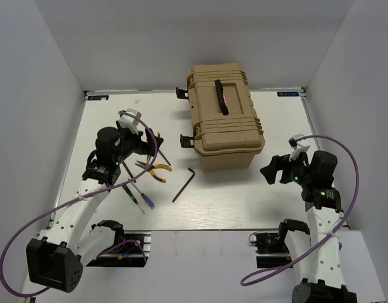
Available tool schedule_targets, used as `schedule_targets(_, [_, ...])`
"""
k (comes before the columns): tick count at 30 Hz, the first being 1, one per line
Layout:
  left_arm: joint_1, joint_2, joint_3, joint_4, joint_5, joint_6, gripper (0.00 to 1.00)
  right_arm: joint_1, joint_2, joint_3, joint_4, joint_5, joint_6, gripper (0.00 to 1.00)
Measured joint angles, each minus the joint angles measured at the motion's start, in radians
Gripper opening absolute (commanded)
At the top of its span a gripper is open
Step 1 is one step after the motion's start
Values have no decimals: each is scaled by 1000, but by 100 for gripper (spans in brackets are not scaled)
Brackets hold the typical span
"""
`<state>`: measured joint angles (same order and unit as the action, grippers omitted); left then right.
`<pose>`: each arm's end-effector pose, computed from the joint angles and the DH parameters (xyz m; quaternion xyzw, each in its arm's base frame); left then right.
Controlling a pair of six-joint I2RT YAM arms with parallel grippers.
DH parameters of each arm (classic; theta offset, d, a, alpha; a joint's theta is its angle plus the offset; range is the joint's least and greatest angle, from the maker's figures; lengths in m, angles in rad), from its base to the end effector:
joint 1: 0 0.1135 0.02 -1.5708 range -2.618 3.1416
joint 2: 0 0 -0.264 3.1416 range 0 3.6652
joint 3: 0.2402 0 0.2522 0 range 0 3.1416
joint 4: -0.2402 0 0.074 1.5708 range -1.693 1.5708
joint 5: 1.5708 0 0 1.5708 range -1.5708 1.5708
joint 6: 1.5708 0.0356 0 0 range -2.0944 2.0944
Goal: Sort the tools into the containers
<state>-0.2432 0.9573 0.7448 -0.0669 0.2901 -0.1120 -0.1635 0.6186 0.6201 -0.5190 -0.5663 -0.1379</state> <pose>0.2150 -0.0638 0.3065 0.1386 0.7829 -0.2188 0.5657 0.1414 -0.0040 0.2755 -0.1298 0.8318 0.1663 0.5134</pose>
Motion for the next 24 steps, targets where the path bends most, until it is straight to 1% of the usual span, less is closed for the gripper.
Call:
schedule_targets(3, [0,4,0,0,2,0,100,0,0,6,-9,-15,-9,91])
schedule_targets(7, [0,5,0,0,3,0,100,0,-6,16,-51,-57,-87,89])
schedule_targets(9, [0,5,0,-1,3,0,100,0,-11,36,-97,-92,-149,63])
schedule_targets(10, [0,5,0,-1,3,0,100,0,-6,68,-144,-108,-172,36])
schedule_targets(12, [0,7,0,-1,3,-2,100,0,12,146,-204,-134,-217,0])
schedule_targets(13, [0,10,0,-1,4,-3,96,0,31,203,-239,-146,-227,0])
schedule_targets(14, [0,14,0,-1,6,-5,83,0,52,263,-265,-160,-232,0])
schedule_targets(15, [0,20,0,-1,10,-11,74,0,77,332,-279,-175,-232,0])
schedule_targets(16, [0,29,0,-1,16,-13,62,1,107,398,-283,-191,-233,0])
schedule_targets(17, [0,38,0,-1,24,-11,45,3,137,463,-289,-209,-231,21])
schedule_targets(18, [0,47,1,-3,33,-19,22,7,172,524,-287,-227,-217,27])
schedule_targets(19, [0,56,1,-5,42,-21,16,11,201,563,-274,-240,-203,35])
schedule_targets(20, [1,64,2,-6,49,-20,13,21,234,597,-263,-250,-190,54])
schedule_targets(21, [4,71,2,-8,59,-19,20,33,273,628,-256,-259,-166,54])
schedule_targets(22, [5,78,2,-9,66,-18,35,48,312,653,-239,-261,-148,54])
schedule_targets(23, [5,83,2,-9,71,-13,52,66,357,681,-227,-259,-126,56])
schedule_targets(24, [6,87,2,-10,74,-12,76,91,412,715,-218,-251,-98,62])
